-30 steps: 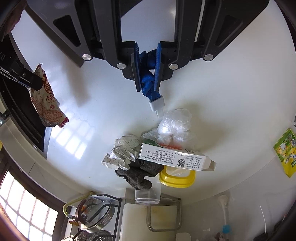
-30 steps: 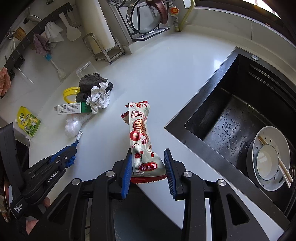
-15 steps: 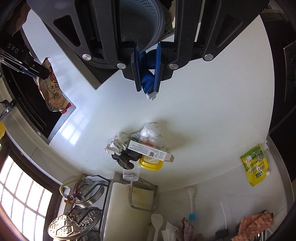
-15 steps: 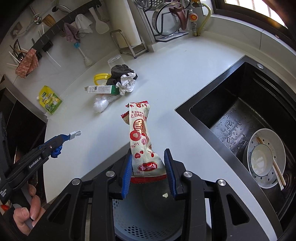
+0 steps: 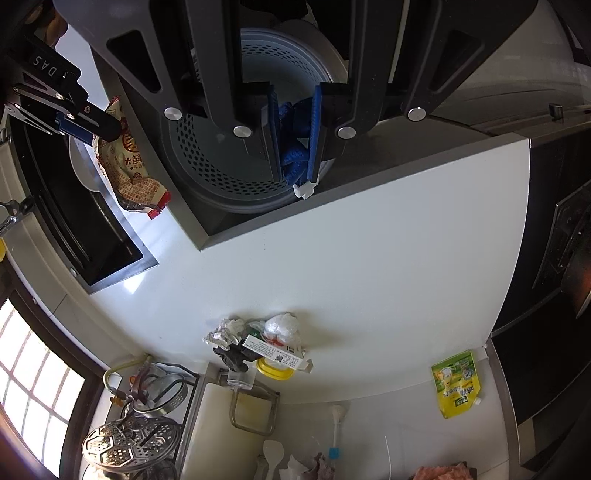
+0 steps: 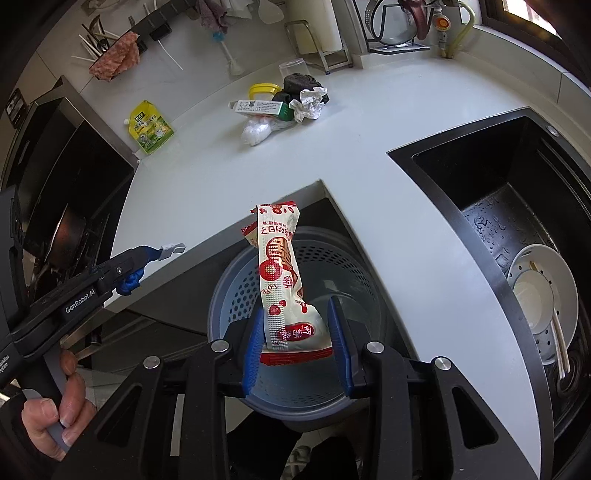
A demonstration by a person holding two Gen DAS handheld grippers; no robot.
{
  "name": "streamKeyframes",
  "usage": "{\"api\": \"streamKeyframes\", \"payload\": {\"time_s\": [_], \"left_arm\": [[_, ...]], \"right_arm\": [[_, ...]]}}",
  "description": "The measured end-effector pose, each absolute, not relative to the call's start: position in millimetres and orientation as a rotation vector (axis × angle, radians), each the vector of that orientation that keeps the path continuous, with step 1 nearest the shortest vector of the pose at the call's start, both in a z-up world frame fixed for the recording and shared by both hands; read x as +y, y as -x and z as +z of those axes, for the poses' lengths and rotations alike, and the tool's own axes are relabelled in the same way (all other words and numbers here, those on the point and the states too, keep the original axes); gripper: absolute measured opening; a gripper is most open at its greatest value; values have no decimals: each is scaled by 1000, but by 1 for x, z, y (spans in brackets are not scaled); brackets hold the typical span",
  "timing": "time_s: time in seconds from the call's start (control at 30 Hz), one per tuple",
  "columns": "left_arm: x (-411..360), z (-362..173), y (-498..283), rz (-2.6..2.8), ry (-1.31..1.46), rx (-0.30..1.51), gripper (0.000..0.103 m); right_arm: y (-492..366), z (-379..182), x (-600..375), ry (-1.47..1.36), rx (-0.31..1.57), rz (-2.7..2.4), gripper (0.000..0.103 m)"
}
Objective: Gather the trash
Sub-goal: 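Carry the blue strap and snack wrapper over the blue wastebasket with both tools, then open both tools to drop the strap and wrapper into the wastebasket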
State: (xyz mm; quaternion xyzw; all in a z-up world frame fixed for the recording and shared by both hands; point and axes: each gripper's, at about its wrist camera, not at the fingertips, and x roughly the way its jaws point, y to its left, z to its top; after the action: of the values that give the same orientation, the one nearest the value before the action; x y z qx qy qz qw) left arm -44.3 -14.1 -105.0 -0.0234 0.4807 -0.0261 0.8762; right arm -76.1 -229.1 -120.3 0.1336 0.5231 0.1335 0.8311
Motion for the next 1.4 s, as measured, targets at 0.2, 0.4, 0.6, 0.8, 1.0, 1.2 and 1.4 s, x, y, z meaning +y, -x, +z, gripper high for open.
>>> {"api": "streamKeyframes", "payload": {"time_s": [0.2,0.4,0.6,0.8,1.0,1.2,1.4], "left_arm": [[-22,-114,57,-62,27,1042,14],[-29,-123,58,-84,11,1064,14],[-33,-132,58,-101,6,1091,14],[-38,-140,57,-114,-1,1115,14],[-43,-144,53,-134,-9,1138,14],[-43,-142,54,-140,-13,1134,14],[-38,-141,54,-133,5,1145,21]], "right_arm": [[92,-130,-226,-268,1139,298,32],[99,-139,-218,-254,1165,304,32],[103,-141,-212,-250,1179,315,32],[102,-151,-210,-254,1212,305,32],[100,-157,-210,-262,1232,305,32],[96,-158,-210,-263,1236,310,32],[94,-157,-210,-263,1235,310,33]]}}
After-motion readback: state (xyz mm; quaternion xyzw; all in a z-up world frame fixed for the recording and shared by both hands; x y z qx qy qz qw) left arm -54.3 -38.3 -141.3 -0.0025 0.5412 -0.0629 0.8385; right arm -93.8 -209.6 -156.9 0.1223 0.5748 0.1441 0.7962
